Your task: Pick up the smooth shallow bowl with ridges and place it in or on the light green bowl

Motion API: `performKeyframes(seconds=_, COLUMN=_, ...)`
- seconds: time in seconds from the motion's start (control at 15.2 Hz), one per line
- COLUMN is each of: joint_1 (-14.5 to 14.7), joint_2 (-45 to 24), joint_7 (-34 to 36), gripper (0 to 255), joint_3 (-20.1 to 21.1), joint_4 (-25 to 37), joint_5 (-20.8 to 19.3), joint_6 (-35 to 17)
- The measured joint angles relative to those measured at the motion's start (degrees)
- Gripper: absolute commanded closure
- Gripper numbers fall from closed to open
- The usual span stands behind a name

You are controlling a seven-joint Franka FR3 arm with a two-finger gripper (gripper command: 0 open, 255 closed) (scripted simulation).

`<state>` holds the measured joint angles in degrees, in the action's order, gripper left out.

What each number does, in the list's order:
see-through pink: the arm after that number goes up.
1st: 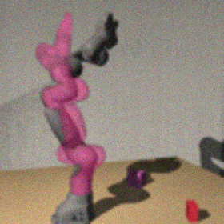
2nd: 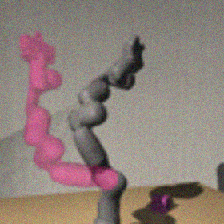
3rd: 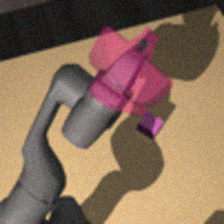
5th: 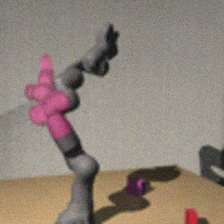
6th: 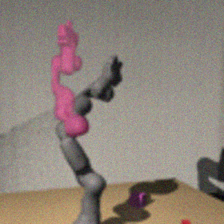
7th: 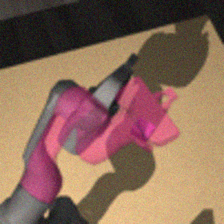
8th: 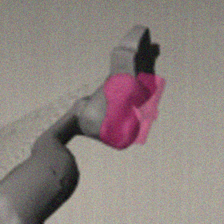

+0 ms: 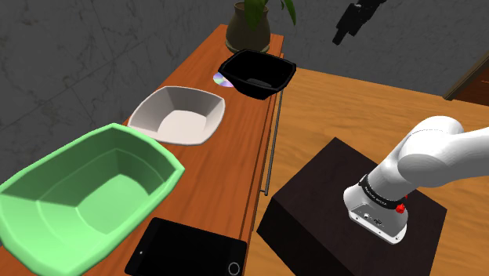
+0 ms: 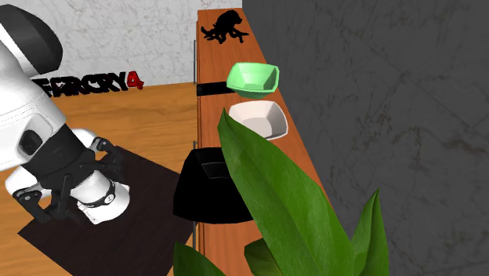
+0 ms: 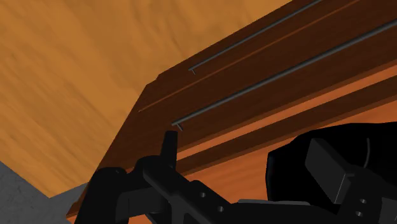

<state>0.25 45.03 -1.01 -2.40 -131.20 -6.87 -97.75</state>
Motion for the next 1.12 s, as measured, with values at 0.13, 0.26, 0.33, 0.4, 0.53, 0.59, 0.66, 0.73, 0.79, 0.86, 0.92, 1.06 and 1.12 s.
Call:
performKeyframes(seconds=0.13, joint_1=0.0, joint_2=0.5, joint_7=1.1, gripper=0, joint_3=0.5, joint_4=-0.6, joint_5=0.5, joint_6=0.0)
performKeyframes(seconds=0.26, joint_1=-0.1, joint_2=1.7, joint_7=4.8, gripper=0, joint_3=2.1, joint_4=-2.9, joint_5=2.4, joint_6=-0.8)
performKeyframes(seconds=0.33, joint_1=-0.1, joint_2=2.4, joint_7=7.1, gripper=0, joint_3=3.2, joint_4=-4.1, joint_5=3.5, joint_6=-1.2)
performKeyframes(seconds=0.4, joint_1=-0.1, joint_2=3.4, joint_7=9.5, gripper=0, joint_3=4.4, joint_4=-5.2, joint_5=4.8, joint_6=-1.1)
performKeyframes(seconds=0.53, joint_1=0.0, joint_2=5.0, joint_7=14.4, gripper=0, joint_3=6.7, joint_4=-7.4, joint_5=7.4, joint_6=-1.6)
performKeyframes(seconds=0.59, joint_1=0.1, joint_2=5.5, joint_7=16.7, gripper=0, joint_3=7.8, joint_4=-8.4, joint_5=8.7, joint_6=-2.2)
performKeyframes(seconds=0.66, joint_1=0.1, joint_2=5.7, joint_7=19.1, gripper=0, joint_3=9.0, joint_4=-9.1, joint_5=10.1, joint_6=-2.8)
performKeyframes(seconds=0.73, joint_1=0.2, joint_2=5.8, joint_7=21.5, gripper=0, joint_3=10.1, joint_4=-9.5, joint_5=11.4, joint_6=-3.2)
performKeyframes(seconds=0.79, joint_1=0.1, joint_2=5.9, joint_7=23.4, gripper=0, joint_3=10.9, joint_4=-10.1, joint_5=12.6, joint_6=-3.7)
performKeyframes(seconds=0.86, joint_1=0.3, joint_2=6.1, joint_7=26.1, gripper=0, joint_3=12.5, joint_4=-10.5, joint_5=14.2, joint_6=-4.2)
performKeyframes(seconds=0.92, joint_1=0.4, joint_2=6.1, joint_7=28.7, gripper=0, joint_3=14.0, joint_4=-11.3, joint_5=15.7, joint_6=-5.2)
performKeyframes(seconds=1.06, joint_1=0.7, joint_2=6.2, joint_7=33.8, gripper=0, joint_3=16.8, joint_4=-11.8, joint_5=18.7, joint_6=-6.2)
performKeyframes(seconds=1.12, joint_1=0.7, joint_2=5.8, joint_7=36.2, gripper=0, joint_3=18.2, joint_4=-11.9, joint_5=20.0, joint_6=-7.0)
